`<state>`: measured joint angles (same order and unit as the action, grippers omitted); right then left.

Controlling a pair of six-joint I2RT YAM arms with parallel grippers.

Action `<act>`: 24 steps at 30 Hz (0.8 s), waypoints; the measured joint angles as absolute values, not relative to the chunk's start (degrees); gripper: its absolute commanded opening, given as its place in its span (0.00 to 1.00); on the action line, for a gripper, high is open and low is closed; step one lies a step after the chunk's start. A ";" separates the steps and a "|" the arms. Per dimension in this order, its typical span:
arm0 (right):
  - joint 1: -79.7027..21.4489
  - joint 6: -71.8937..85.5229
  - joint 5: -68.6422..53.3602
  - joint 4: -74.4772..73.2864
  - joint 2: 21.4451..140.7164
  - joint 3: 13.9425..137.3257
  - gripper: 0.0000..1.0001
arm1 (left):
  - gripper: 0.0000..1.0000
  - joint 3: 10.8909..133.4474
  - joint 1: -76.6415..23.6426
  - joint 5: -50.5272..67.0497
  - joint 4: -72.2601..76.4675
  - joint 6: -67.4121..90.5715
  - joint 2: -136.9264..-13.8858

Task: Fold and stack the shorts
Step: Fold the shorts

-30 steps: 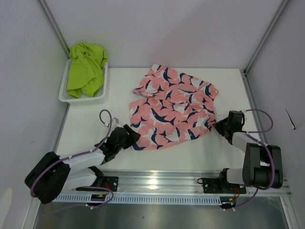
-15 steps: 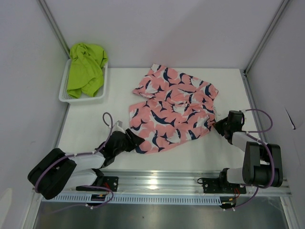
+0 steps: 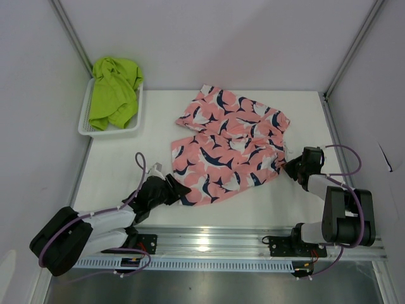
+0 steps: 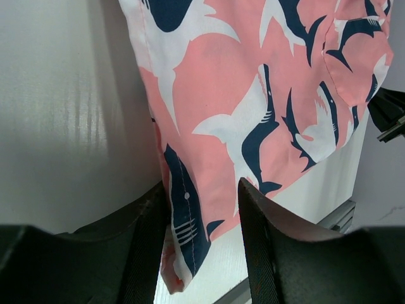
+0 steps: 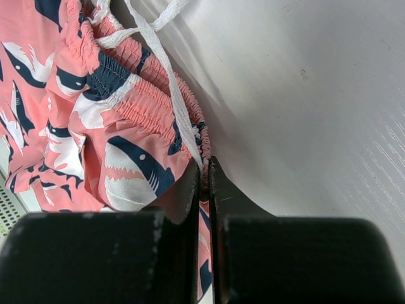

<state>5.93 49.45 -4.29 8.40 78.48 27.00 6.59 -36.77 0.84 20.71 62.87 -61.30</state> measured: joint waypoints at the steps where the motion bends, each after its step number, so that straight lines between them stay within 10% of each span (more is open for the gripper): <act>1: 5.93 49.45 -4.34 8.45 78.48 27.00 0.00 | 0.52 6.76 -36.77 1.19 20.45 62.85 -61.41; 24: 6.07 49.41 -4.99 8.45 78.48 27.00 0.00 | 0.62 10.26 -36.77 3.11 1.17 60.95 -52.62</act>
